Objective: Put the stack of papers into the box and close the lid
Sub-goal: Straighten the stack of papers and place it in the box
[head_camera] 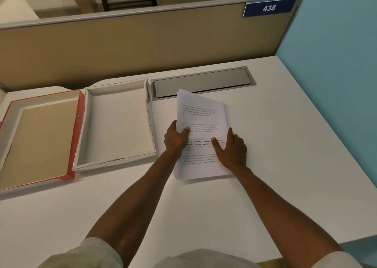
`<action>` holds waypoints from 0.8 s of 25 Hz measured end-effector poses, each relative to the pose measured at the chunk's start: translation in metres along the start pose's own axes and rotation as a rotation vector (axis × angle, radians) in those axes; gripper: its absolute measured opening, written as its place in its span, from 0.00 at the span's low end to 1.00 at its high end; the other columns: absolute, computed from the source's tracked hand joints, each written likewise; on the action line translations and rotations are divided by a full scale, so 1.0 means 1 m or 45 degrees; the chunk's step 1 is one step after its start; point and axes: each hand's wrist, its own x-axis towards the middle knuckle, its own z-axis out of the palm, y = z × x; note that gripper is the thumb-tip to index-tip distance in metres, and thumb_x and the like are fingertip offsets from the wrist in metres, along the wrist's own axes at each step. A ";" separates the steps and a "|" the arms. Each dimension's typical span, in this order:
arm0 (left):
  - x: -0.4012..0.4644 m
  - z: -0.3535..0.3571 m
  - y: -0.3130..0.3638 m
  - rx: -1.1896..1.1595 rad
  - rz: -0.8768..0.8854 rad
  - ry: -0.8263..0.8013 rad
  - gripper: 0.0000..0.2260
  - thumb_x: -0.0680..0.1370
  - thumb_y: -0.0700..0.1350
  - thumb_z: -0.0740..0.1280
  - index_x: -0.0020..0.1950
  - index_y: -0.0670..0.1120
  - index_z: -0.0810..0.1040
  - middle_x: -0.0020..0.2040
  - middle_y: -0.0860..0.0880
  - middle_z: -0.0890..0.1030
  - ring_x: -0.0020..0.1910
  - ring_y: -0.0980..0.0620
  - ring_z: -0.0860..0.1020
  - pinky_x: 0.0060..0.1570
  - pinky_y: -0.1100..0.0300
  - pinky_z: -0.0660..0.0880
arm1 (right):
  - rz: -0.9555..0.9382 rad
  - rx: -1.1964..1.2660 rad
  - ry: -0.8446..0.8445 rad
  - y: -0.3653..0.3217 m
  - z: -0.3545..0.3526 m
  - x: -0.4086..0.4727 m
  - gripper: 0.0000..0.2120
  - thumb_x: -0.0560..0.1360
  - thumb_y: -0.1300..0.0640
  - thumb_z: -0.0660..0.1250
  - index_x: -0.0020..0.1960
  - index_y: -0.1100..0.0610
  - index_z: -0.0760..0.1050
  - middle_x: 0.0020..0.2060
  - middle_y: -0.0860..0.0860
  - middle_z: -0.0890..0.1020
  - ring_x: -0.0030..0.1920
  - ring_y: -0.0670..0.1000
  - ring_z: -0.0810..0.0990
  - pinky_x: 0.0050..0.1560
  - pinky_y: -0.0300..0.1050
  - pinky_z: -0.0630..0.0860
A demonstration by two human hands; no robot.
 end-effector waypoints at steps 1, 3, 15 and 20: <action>-0.006 0.000 -0.001 -0.018 0.065 0.010 0.18 0.79 0.53 0.68 0.67 0.53 0.72 0.60 0.49 0.82 0.50 0.45 0.83 0.56 0.44 0.81 | 0.079 0.111 -0.050 -0.003 -0.011 0.006 0.43 0.75 0.30 0.56 0.78 0.58 0.55 0.70 0.59 0.72 0.69 0.61 0.71 0.69 0.59 0.69; -0.019 -0.003 -0.003 -0.070 0.202 -0.004 0.17 0.78 0.54 0.69 0.66 0.56 0.73 0.60 0.50 0.82 0.51 0.45 0.84 0.54 0.44 0.82 | 0.282 0.573 -0.156 -0.007 -0.033 0.018 0.43 0.72 0.30 0.62 0.77 0.56 0.59 0.68 0.58 0.75 0.66 0.59 0.75 0.66 0.58 0.73; -0.060 -0.041 -0.009 -0.319 0.484 -0.117 0.16 0.80 0.49 0.67 0.65 0.61 0.67 0.57 0.57 0.80 0.52 0.52 0.83 0.49 0.49 0.84 | 0.183 1.358 -0.016 -0.061 -0.084 -0.016 0.19 0.77 0.49 0.70 0.64 0.54 0.72 0.56 0.54 0.82 0.52 0.54 0.83 0.49 0.52 0.83; -0.076 -0.059 -0.007 -0.366 0.605 -0.062 0.20 0.79 0.47 0.69 0.62 0.70 0.68 0.58 0.60 0.80 0.58 0.54 0.81 0.52 0.51 0.83 | -0.155 1.416 0.081 -0.069 -0.086 -0.049 0.14 0.78 0.50 0.67 0.61 0.43 0.70 0.55 0.49 0.81 0.53 0.49 0.82 0.47 0.46 0.84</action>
